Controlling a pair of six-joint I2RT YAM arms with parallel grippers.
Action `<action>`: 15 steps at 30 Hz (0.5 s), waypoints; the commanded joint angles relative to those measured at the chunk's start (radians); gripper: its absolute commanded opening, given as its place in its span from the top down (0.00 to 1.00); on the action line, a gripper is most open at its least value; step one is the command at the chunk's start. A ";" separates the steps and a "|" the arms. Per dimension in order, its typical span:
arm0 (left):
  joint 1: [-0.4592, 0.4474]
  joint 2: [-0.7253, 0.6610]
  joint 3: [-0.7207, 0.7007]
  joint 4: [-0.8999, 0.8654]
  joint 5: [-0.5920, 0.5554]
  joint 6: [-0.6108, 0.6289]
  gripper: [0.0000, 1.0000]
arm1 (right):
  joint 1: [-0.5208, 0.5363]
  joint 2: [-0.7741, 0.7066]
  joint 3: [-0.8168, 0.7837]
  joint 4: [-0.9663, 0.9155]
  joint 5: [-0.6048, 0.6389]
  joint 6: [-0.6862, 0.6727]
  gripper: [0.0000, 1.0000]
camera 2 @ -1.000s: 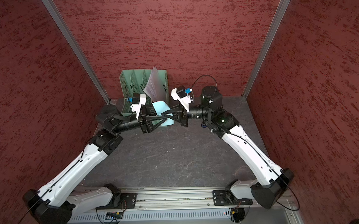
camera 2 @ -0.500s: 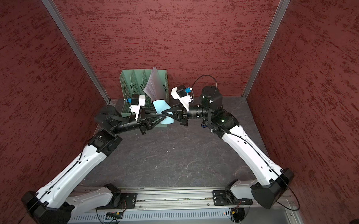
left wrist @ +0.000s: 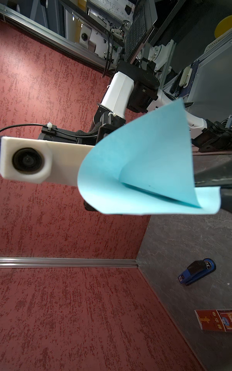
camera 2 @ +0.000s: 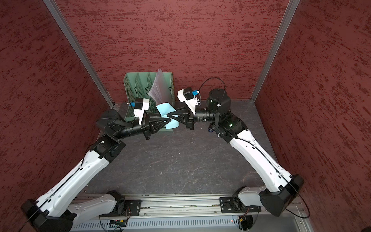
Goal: Fold the square paper along the opposite sides
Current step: Fold the paper.
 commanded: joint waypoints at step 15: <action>0.003 -0.012 0.024 -0.085 -0.037 0.076 1.00 | 0.011 -0.015 0.034 -0.088 -0.016 -0.041 0.52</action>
